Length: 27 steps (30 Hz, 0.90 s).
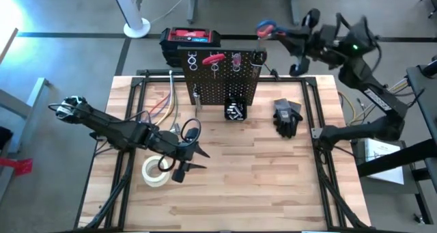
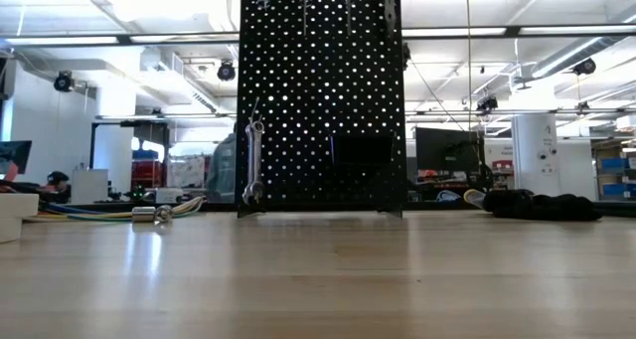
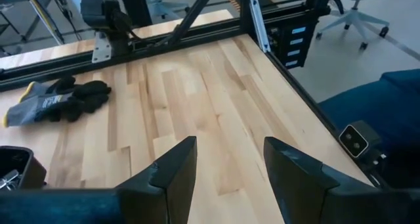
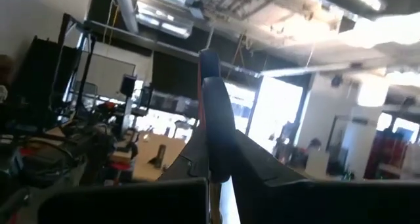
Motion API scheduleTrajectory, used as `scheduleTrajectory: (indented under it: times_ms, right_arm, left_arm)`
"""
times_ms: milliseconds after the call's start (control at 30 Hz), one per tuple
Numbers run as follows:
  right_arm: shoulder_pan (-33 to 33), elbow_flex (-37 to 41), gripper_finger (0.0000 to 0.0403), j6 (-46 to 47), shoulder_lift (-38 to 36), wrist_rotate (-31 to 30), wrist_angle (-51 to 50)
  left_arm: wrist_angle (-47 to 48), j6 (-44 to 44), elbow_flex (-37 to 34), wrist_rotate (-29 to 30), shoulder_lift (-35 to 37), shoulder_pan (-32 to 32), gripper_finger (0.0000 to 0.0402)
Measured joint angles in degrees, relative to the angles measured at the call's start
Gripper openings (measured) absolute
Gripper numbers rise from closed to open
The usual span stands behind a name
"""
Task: Hang tools onto peg board
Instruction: Hang the blue scissors on the peg board
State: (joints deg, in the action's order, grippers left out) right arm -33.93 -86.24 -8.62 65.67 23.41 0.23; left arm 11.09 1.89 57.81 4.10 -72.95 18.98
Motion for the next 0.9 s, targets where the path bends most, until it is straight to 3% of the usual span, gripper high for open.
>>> scheduleTrajectory:
  times_ms: [400,900]
  right_arm:
    - [-14.8,-1.9,0.0016,16.8,3.5,15.4,-1.0]
    - [-15.2,2.7,0.0016,16.0,2.5,17.5,-7.7]
  left_arm:
    - [1.0,0.5,-1.0,0.0,0.0,-0.8,0.0168]
    - [0.9,-0.3,-1.0,0.0,0.0,-2.9,0.0168]
